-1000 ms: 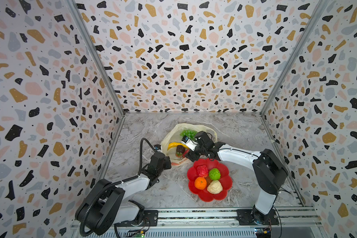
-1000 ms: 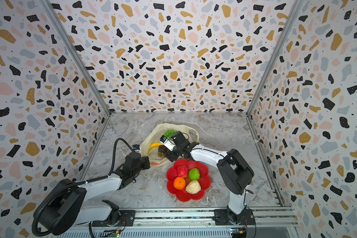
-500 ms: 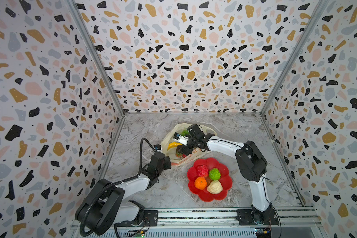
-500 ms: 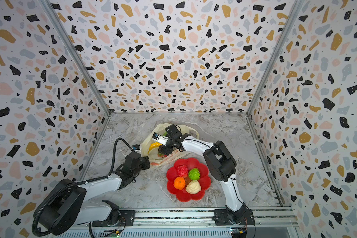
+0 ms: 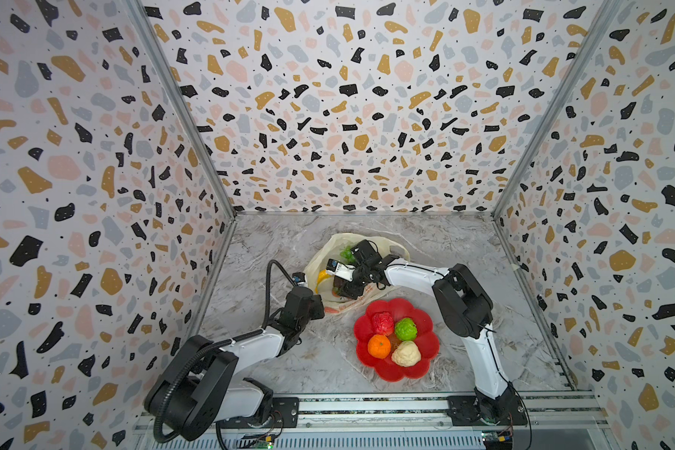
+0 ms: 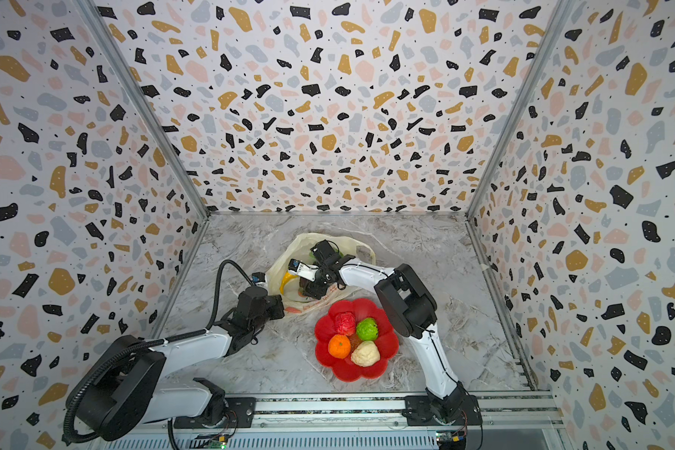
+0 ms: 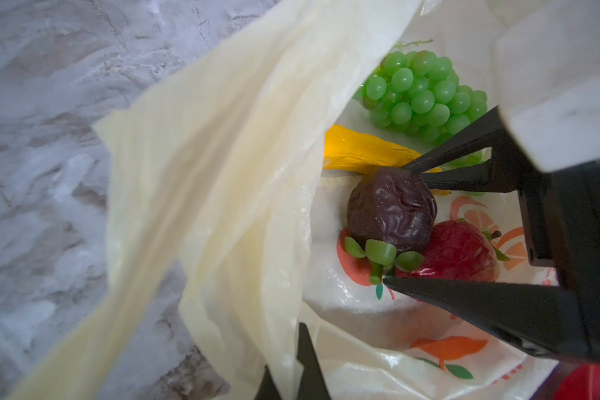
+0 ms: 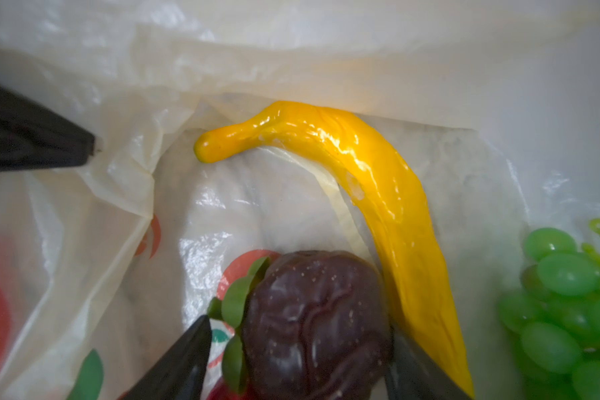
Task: Take fruits out of the plastic bag
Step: Pick up the fruit from the plastic bag.
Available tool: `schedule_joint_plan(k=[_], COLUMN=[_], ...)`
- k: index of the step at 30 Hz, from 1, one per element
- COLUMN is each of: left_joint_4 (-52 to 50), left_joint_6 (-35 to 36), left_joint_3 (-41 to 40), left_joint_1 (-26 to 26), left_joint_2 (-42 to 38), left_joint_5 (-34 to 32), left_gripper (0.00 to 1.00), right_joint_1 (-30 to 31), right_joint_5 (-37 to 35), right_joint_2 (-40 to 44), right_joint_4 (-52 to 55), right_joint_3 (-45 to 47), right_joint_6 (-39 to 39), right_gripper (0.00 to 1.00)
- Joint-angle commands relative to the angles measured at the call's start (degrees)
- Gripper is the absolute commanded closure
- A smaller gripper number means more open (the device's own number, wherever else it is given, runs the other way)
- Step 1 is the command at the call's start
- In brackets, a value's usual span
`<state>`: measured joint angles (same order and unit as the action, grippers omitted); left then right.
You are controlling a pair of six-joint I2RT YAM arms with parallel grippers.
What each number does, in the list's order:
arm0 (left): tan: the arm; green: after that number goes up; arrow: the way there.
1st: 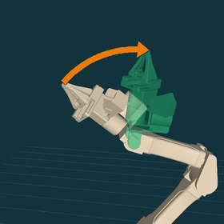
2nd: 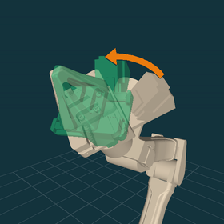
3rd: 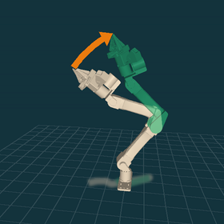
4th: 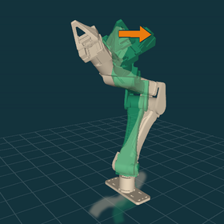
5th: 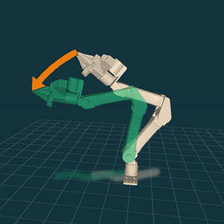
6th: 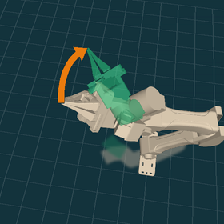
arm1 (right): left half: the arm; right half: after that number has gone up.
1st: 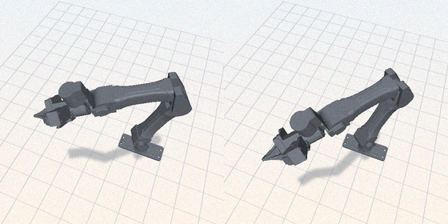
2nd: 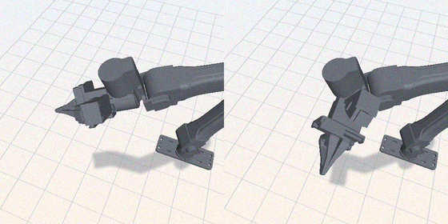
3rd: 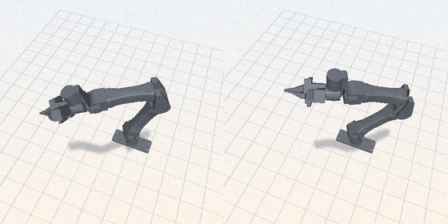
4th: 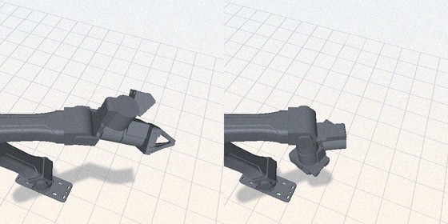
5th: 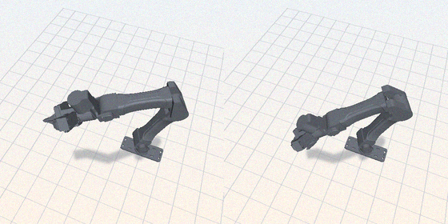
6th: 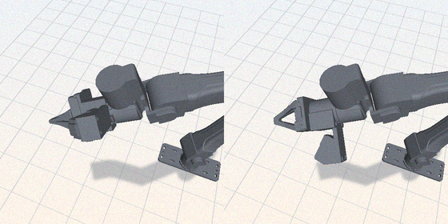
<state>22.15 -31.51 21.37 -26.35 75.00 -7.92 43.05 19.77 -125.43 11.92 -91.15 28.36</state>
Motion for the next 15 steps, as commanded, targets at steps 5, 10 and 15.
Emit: schedule_joint_plan(k=[5, 10, 15], left_joint_4=[1.1, 1.1, 1.2], left_joint_6=[0.8, 0.9, 0.8], left_joint_3=[1.4, 1.5, 1.5], left_joint_1=[0.3, 0.3, 0.3], left_joint_2=[0.4, 0.6, 0.8], left_joint_5=[0.5, 0.6, 0.7], left_gripper=[0.98, 0.98, 0.98], right_joint_1=[0.2, 0.2, 0.2], right_joint_5=[0.4, 0.9, 2.3], right_joint_2=[0.1, -0.3, 0.7], right_joint_4=[0.4, 1.4, 1.3], right_joint_3=[-2.7, -3.5, -3.2], right_joint_6=[-0.8, -0.9, -2.0], right_gripper=[0.36, 0.45, 0.49])
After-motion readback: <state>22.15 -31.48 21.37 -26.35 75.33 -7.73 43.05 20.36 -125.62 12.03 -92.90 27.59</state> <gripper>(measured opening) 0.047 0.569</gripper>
